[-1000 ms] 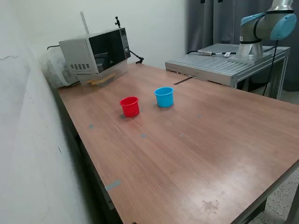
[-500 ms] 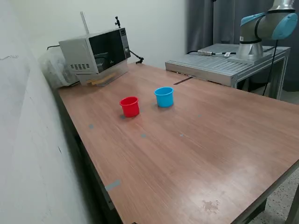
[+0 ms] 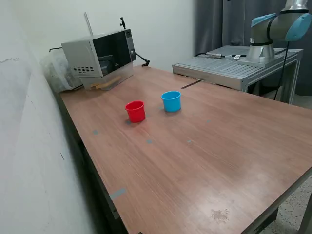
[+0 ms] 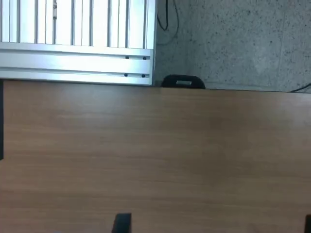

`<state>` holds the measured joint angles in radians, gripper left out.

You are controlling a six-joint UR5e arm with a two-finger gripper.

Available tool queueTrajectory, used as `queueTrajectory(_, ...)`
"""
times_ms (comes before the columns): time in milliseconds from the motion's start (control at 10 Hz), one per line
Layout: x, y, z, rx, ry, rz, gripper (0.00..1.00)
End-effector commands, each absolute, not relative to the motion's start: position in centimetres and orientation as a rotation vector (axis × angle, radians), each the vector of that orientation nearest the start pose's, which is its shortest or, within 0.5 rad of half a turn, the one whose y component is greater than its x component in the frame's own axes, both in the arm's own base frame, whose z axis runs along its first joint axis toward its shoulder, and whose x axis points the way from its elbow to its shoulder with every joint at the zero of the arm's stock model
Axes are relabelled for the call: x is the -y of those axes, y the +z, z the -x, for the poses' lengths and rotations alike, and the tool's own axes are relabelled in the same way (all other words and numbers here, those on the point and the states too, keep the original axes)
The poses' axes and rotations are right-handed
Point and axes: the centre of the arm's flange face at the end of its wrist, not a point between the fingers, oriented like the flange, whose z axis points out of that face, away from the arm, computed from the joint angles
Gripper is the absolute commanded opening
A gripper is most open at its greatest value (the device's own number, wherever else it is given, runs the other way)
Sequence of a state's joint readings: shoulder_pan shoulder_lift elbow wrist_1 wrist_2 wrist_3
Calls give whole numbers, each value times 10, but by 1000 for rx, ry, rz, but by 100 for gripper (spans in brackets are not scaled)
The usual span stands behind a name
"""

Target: Place red objects in the red bin, and blue objects in the blue bin.

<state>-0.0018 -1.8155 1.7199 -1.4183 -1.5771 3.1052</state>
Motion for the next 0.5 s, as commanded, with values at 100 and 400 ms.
queueTrajectory(100,130,507,383,-2148,-55,2230,100)
queueTrajectory(400,129,508,383,-2150,-52,2228,100)
